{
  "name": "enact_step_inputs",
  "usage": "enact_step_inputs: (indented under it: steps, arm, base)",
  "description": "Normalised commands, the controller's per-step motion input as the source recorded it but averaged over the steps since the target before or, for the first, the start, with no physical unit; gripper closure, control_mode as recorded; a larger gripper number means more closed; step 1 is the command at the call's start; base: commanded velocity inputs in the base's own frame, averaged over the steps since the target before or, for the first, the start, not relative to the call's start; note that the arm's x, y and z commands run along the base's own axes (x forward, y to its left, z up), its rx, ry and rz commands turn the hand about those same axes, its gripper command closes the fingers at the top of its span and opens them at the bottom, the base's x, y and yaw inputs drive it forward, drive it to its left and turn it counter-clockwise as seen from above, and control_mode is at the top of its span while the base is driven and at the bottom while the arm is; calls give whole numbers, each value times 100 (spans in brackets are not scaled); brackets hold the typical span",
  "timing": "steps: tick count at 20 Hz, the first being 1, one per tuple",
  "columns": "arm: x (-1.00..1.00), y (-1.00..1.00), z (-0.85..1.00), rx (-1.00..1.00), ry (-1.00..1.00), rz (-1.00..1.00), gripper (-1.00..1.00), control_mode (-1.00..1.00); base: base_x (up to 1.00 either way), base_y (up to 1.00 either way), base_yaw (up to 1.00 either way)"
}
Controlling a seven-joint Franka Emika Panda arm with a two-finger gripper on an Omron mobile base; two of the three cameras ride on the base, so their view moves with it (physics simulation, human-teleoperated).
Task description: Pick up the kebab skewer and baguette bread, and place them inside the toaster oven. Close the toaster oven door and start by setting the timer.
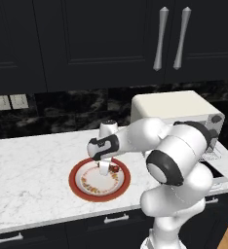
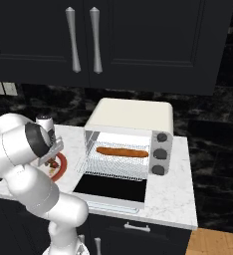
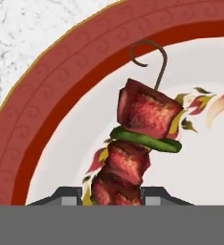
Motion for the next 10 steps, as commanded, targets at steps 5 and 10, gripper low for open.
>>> enact_step_inputs:
  steps: [5, 10]
  arm:
    - [-37, -7, 30, -2, 0, 0, 100, -100]
    - [-67, -26, 65, -4, 0, 0, 100, -100]
  base:
    - [0, 0, 0]
    - [0, 0, 0]
